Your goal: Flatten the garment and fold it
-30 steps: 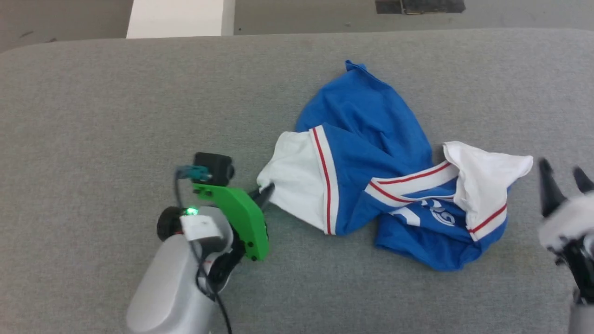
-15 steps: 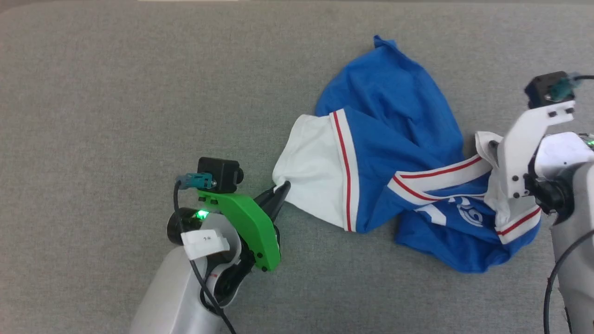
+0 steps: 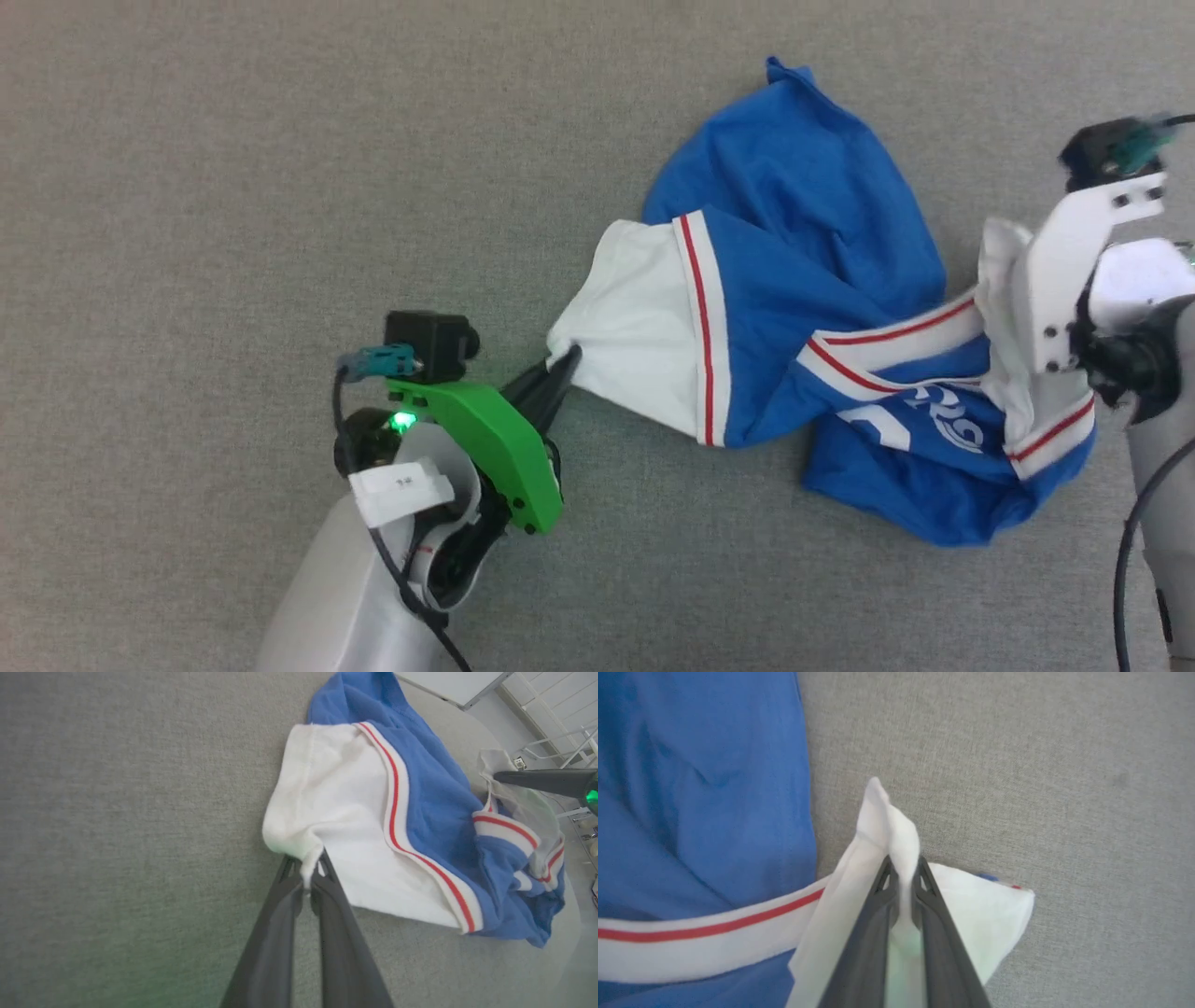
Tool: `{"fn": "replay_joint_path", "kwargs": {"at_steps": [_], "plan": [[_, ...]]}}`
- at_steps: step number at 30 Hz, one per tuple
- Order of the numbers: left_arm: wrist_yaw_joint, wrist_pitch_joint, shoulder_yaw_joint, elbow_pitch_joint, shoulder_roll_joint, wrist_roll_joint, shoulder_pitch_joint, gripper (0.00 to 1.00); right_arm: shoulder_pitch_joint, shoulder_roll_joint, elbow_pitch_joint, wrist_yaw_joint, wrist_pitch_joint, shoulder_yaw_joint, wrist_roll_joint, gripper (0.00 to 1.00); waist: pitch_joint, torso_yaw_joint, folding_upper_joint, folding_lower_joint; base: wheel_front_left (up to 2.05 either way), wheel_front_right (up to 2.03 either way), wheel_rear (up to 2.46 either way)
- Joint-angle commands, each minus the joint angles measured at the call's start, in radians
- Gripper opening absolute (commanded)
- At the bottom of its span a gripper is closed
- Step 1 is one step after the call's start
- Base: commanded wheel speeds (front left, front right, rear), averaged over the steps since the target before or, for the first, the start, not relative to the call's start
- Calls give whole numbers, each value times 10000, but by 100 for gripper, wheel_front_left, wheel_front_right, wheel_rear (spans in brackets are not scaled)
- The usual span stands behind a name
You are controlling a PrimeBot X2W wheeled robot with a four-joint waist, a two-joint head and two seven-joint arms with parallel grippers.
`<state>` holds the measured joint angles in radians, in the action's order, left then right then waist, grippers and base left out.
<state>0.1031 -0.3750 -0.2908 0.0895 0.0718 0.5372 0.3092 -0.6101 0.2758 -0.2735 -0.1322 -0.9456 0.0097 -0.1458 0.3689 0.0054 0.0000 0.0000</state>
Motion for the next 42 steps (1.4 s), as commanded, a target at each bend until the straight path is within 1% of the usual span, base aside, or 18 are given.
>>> {"fn": "replay_joint_path", "kwargs": {"at_steps": [1,3,5,8,12,18,22,26,30,34,38,39,40,42], "plan": [[-10,230,151,-14,-16,160,227,0,-88,-232,154,15,430,-431,-254,0,-344,-55,0,0,0,0,0],[-16,565,348,-48,-14,230,487,0,-164,-345,395,15,921,-800,-323,0,-632,-72,0,0,0,0,0],[-28,822,673,-48,-53,608,793,0,-272,-676,660,15,1349,-1446,-725,0,-985,-81,0,0,0,0,0],[-152,1069,1190,-15,42,762,1506,0,-461,-1076,1156,15,1746,-2249,-1402,0,-1555,-106,0,0,0,0,0],[-334,1290,1843,117,577,623,2617,0,-810,-1467,1801,15,1881,-3089,-2454,0,-2254,-172,0,0,0,0,0],[-578,1359,2528,430,1419,371,4100,0,-1308,-1474,2679,15,1618,-3792,-3394,0,-2882,-201,0,0,0,0,0],[-780,1391,2802,726,1760,245,4823,0,-1612,-1604,2966,15,1231,-4281,-3946,0,-3133,-169,0,0,0,0,0],[-905,1328,2955,839,2091,126,5291,0,-1845,-1286,2854,15,931,-4288,-4171,0,-3237,-176,0,0,0,0,0],[-913,1090,2908,839,2267,101,5535,0,-2114,-1284,2673,15,894,-4118,-4383,0,-3153,-183,0,0,0,0,0],[-930,658,2692,1026,2474,-52,5987,0,-2785,-1518,2375,15,831,-3896,-4249,0,-2538,-233,0,0,0,0,0],[-1000,461,2556,1646,2686,-287,6950,0,-4040,-1934,1733,15,1014,-3782,-3801,0,-1555,-327,0,0,0,0,0],[-1086,476,2610,1837,2672,-276,7284,0,-4466,-2012,1509,15,1168,-3729,-3582,0,-1261,-353,0,0,0,0,0],[-1127,441,2544,2035,2784,-433,7648,0,-4963,-2087,1229,15,1347,-3679,-3350,0,-932,-373,0,0,0,0,0],[-1343,597,2708,2312,2754,-426,8288,0,-5801,-2164,786,15,1737,-3551,-2936,0,-443,-396,0,0,0,0,0]]}}
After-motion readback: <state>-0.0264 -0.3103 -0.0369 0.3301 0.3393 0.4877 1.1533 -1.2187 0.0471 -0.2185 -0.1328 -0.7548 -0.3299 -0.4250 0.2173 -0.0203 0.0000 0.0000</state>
